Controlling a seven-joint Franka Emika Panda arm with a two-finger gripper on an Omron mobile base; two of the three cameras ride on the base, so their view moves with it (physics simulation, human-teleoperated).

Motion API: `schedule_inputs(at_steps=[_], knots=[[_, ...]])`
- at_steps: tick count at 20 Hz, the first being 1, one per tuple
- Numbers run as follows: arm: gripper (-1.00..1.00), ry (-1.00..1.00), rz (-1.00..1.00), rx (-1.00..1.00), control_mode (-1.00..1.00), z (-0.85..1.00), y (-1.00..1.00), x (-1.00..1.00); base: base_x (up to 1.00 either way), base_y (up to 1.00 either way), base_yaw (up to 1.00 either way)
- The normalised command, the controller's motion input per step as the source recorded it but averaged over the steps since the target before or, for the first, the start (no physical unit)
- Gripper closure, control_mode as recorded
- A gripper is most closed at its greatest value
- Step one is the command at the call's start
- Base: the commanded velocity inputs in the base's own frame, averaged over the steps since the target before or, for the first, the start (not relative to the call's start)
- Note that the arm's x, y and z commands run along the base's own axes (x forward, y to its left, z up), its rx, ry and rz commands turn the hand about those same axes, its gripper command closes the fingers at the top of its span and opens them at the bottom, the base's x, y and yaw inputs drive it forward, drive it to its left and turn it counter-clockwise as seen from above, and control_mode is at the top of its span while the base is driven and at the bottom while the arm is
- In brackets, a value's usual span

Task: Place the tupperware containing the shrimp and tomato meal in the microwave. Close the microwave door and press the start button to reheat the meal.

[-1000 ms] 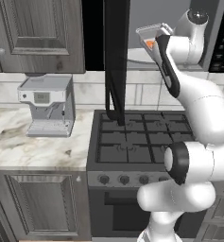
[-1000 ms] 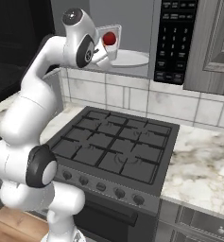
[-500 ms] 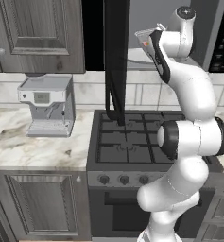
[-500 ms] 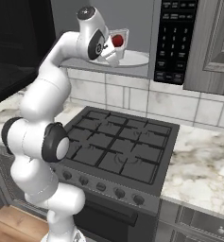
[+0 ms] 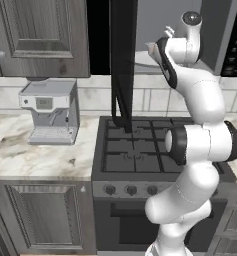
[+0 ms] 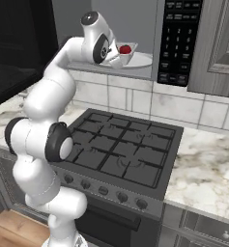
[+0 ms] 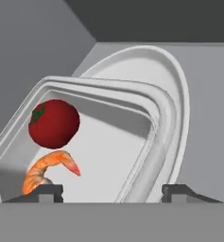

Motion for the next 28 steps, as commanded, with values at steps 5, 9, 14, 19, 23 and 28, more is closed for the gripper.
schedule_inputs(at_steps=[5, 9, 14, 19, 23, 28], knots=[[-1.00, -0.25, -0.04, 0.00, -1.00, 0.00, -0.03, -0.58, 0.00, 0.00, 0.00], [-1.00, -0.14, 0.00, 0.00, -1.00, 0.02, 0.00, -1.00, 0.00, 0.00, 0.00], [-1.00, 0.00, 0.03, -0.04, -1.00, 0.25, 0.01, -1.00, 0.00, 0.00, 0.00], [-1.00, 0.02, 0.21, -0.28, -1.00, 0.37, 0.09, -1.00, 0.00, 0.00, 0.00], [-1.00, 0.04, 0.36, -0.55, -1.00, 0.39, 0.39, -1.00, 0.00, 0.00, 0.00], [-1.00, -0.02, 0.31, -0.56, -1.00, 0.20, 0.38, -1.00, 0.00, 0.00, 0.00]])
